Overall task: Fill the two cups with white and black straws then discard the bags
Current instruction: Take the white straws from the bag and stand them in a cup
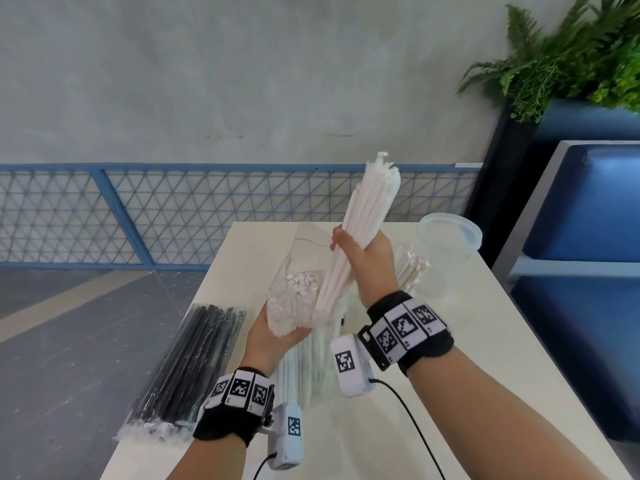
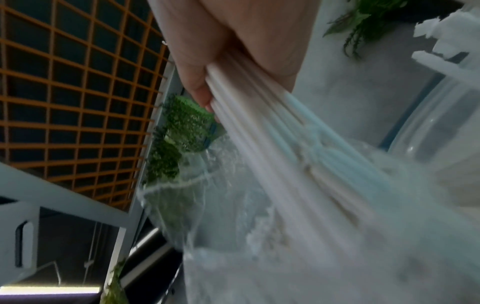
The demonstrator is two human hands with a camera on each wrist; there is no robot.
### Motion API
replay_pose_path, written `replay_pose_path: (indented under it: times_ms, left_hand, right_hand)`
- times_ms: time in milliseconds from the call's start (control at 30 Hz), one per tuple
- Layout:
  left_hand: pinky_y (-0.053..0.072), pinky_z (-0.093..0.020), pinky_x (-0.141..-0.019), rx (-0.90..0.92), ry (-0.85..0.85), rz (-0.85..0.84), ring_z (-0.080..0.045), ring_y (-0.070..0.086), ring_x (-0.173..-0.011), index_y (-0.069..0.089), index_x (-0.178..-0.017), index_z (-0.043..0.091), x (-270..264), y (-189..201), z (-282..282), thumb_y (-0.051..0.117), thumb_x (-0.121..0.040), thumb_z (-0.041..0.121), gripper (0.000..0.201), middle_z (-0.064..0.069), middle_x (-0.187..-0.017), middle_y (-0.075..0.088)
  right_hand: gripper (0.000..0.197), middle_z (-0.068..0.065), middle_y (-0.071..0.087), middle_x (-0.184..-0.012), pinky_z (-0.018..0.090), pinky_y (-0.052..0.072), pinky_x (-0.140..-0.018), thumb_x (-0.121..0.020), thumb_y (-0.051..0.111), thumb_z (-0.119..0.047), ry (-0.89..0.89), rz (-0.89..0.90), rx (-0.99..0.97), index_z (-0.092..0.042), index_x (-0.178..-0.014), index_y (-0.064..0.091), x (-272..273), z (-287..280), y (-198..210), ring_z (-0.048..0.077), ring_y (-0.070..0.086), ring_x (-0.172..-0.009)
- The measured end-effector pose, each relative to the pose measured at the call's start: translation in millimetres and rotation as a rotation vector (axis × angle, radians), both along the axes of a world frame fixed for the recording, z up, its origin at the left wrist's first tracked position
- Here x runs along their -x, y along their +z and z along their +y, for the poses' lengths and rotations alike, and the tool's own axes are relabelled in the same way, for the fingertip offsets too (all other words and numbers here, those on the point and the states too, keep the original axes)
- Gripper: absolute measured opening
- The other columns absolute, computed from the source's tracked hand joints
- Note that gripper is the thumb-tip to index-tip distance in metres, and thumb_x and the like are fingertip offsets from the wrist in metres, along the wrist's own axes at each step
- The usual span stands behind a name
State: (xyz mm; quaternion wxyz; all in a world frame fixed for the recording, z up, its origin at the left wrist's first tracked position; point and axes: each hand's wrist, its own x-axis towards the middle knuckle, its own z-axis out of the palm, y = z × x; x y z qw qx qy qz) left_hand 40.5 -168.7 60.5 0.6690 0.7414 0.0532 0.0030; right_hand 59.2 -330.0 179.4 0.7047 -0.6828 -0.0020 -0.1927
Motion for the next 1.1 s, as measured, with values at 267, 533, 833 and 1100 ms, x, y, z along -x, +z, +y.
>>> replay_pose_path:
  times_ms: [267,533,833,1100]
  left_hand:
    - [0.042,-0.023,-0.084,-0.036,-0.011,-0.054,-0.017,0.058,-0.102,0.054,-0.12,0.012,7.2,9.1,-4.2,0.082,-0.065,0.011,0.061,0.001,-0.106,0.063]
    - [0.044,-0.028,-0.089,-0.024,-0.011,-0.041,-0.019,0.06,-0.107,0.055,-0.121,0.01,5.6,8.4,2.1,0.082,-0.065,0.011,0.062,-0.004,-0.113,0.065]
    - [0.04,-0.03,-0.095,-0.022,0.029,-0.041,-0.019,0.055,-0.111,0.052,-0.123,0.012,1.6,12.1,2.7,0.08,-0.067,0.01,0.063,-0.006,-0.119,0.061]
    - [0.032,-0.025,-0.09,-0.017,0.143,0.024,-0.019,0.046,-0.11,0.044,-0.129,0.001,0.3,21.4,4.1,0.072,-0.077,0.007,0.059,-0.002,-0.11,0.048]
  right_hand:
    - [0.017,0.005,0.067,-0.085,0.033,0.054,-0.082,-0.075,0.074,-0.011,0.112,0.147,-0.167,-0.012,-0.088,0.064,-3.5,-9.1,-11.8,0.021,0.065,-0.085]
    - [0.009,0.003,0.066,-0.068,0.032,0.05,-0.073,-0.081,0.066,-0.008,-0.029,0.159,-0.338,-0.012,-0.075,0.062,-1.9,0.5,-17.1,0.021,0.064,-0.075]
    - [0.014,0.003,0.064,-0.066,0.032,0.048,-0.068,-0.081,0.061,0.0,-0.13,0.13,-0.64,-0.009,-0.072,0.06,-12.3,-16.5,-4.9,0.018,0.062,-0.069]
    - [0.006,0.01,0.056,-0.073,0.028,0.043,-0.061,-0.078,0.059,-0.004,-0.231,0.095,-0.538,-0.005,-0.073,0.057,-15.6,-43.4,4.7,0.02,0.053,-0.069]
